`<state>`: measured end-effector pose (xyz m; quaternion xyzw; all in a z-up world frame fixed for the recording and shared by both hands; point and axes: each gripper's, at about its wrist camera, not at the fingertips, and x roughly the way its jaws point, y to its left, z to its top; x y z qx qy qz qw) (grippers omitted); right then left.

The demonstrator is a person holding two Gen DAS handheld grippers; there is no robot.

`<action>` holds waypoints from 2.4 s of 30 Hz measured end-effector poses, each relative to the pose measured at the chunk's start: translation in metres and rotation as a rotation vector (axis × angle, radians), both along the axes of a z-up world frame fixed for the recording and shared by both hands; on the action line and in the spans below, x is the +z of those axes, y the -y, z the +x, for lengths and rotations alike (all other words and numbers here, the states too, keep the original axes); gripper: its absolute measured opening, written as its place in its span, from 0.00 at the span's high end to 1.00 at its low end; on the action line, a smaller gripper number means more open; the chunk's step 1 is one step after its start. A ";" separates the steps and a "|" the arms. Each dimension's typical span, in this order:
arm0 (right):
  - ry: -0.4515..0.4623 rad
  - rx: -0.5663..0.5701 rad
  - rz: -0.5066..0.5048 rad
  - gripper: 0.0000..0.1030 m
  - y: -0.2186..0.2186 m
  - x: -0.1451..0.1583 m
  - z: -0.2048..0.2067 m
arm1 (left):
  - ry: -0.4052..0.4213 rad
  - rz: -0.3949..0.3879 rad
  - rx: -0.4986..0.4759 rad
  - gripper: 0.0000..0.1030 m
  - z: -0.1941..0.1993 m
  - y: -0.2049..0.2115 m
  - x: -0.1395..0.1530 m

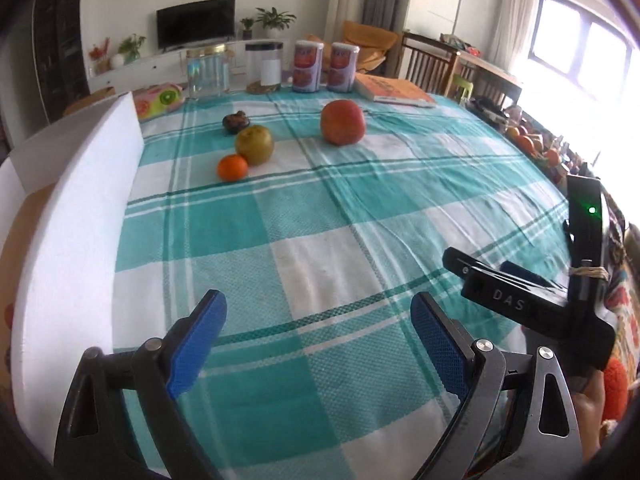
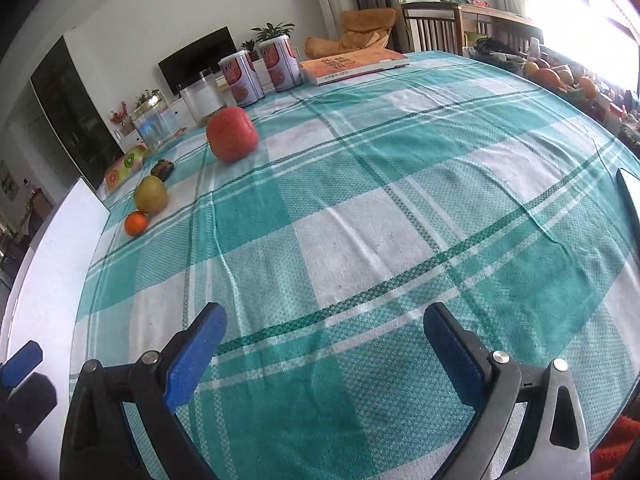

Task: Organize fruits
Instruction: 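Move both empty tools back over the table, then lower the left tool to the small tangerine and grasp it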

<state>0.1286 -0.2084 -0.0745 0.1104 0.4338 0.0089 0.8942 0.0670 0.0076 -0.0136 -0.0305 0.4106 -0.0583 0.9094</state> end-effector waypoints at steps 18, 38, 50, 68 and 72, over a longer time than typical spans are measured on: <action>-0.027 0.041 -0.119 0.00 -0.023 -0.011 0.004 | -0.069 0.078 0.103 0.06 0.052 -0.020 -0.055; -0.048 0.051 -0.175 0.00 -0.030 -0.013 0.005 | -0.075 0.089 0.098 0.04 0.054 -0.018 -0.057; -0.054 0.054 -0.188 0.00 -0.032 -0.014 0.006 | -0.083 0.077 0.094 0.04 0.058 -0.020 -0.057; -0.054 0.054 -0.190 0.00 -0.032 -0.014 0.006 | -0.045 -0.006 0.348 0.22 0.171 -0.079 -0.053; -0.054 0.054 -0.189 0.00 -0.033 -0.014 0.006 | -0.034 0.017 0.298 0.36 0.176 -0.072 -0.055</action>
